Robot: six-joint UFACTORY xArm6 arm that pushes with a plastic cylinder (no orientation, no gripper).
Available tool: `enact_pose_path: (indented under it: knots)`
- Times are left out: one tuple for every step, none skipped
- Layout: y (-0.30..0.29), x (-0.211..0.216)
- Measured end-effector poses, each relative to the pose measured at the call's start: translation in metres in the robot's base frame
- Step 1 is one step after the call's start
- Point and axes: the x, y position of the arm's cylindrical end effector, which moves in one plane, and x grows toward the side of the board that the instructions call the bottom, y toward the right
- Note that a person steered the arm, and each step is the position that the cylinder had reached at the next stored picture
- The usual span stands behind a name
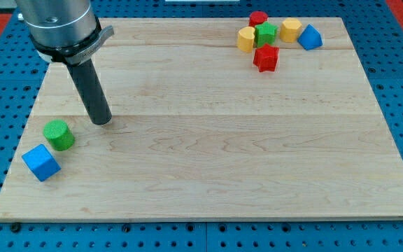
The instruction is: Push the red circle towards yellow heart
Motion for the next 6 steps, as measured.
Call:
enact_pose_path:
  knots:
    - [0.0, 0.0]
    - [0.0, 0.0]
    - [0.0, -0.001]
    - [0.0, -0.006]
    - [0.0, -0.014]
    - [0.0, -0.014]
